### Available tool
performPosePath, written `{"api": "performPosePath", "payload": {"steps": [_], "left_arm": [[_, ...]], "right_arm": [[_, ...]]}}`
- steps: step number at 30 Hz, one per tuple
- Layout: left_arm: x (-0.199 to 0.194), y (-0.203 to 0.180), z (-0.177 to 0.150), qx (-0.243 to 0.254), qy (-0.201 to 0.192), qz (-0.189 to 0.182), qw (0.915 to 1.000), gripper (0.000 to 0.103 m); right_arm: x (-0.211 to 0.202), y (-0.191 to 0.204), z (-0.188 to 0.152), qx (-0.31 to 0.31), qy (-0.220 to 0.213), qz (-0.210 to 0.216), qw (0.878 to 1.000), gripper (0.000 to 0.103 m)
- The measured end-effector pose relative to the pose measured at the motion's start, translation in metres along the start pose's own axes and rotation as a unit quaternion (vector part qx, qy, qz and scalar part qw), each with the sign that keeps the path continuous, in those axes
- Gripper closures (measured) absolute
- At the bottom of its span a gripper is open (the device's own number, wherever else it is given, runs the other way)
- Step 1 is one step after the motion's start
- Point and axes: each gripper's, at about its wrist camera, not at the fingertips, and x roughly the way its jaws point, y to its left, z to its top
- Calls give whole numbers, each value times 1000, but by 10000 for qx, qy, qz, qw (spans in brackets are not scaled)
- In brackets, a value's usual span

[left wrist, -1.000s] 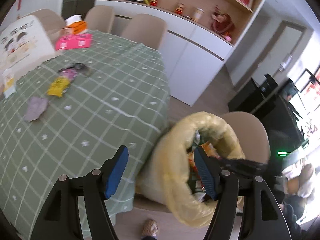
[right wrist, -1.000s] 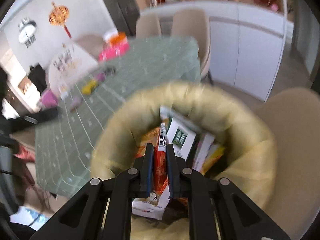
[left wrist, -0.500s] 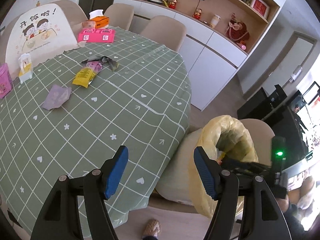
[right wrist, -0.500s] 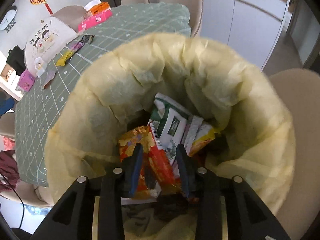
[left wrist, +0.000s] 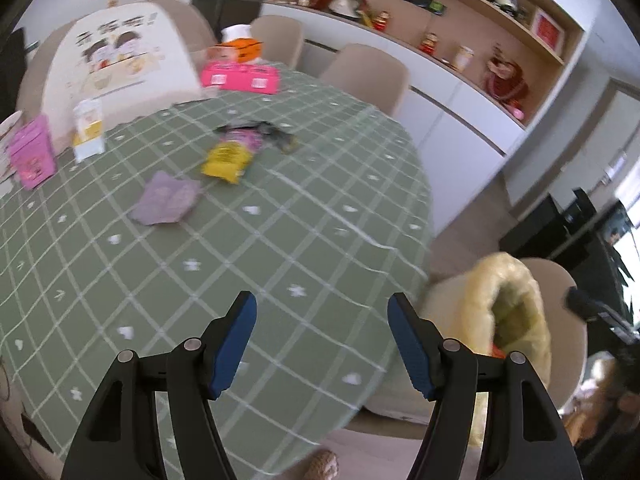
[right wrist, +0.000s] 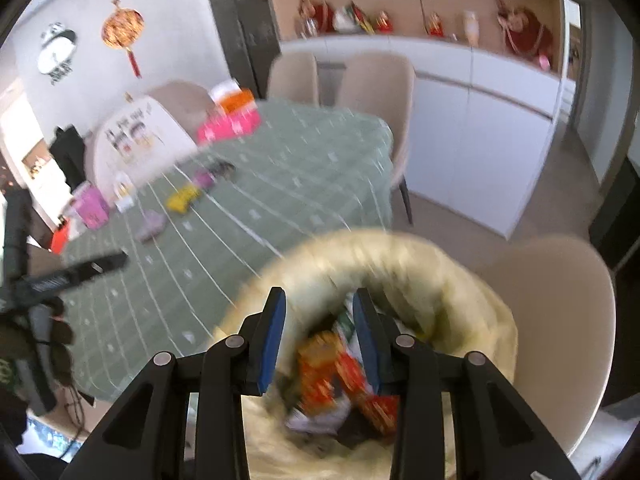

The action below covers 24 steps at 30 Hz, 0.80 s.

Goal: Collect trash
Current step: 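Move both tools back to the table and grasp the lilac wrapper with left tool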

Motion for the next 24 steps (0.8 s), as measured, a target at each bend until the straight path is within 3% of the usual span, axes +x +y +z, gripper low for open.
{"api": "performPosePath", "payload": {"steps": [8, 14, 21, 24], "left_arm": [[11, 99, 26, -392, -46, 444, 9982, 34], [46, 159, 53, -457, 325, 354, 9978, 30], [88, 192, 83, -453, 651, -69, 9968, 30], [106, 192, 100, -157, 765, -124, 9969, 31]], "right_arm": [[32, 63, 37, -90, -189, 302, 9993, 70], [86, 112, 50, -183, 115, 349, 9992, 70], [120, 150, 57, -61, 390, 9, 9992, 70], [122, 154, 55, 138, 461, -188, 9987, 70]]}}
